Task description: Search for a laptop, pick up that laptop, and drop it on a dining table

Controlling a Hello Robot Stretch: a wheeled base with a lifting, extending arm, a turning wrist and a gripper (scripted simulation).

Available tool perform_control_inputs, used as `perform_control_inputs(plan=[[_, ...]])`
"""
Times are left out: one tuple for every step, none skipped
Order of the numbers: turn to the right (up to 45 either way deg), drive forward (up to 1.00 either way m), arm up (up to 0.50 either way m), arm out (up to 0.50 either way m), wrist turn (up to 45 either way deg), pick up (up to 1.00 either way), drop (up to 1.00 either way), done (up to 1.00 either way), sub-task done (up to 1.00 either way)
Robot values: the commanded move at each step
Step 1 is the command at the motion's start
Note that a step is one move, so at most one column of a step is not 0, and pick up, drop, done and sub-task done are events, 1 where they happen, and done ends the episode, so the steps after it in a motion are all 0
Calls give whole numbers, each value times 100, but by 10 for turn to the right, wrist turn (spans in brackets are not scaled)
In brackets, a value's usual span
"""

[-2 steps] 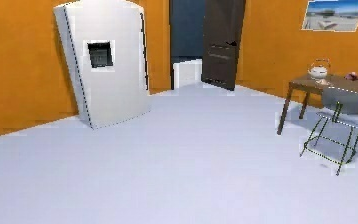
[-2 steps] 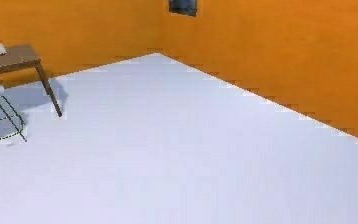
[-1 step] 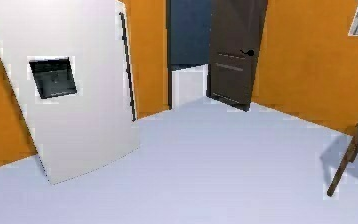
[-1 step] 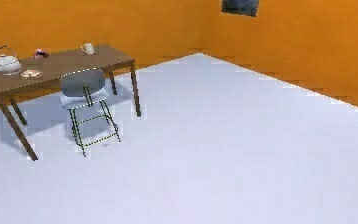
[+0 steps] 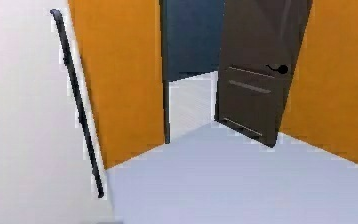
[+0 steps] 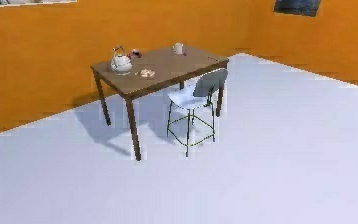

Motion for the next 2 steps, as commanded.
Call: perform_control_inputs(plan=[[0, 100, 0, 0, 0, 0, 0, 0, 0], [30, 0, 0, 0, 0, 0, 0, 0, 0]])
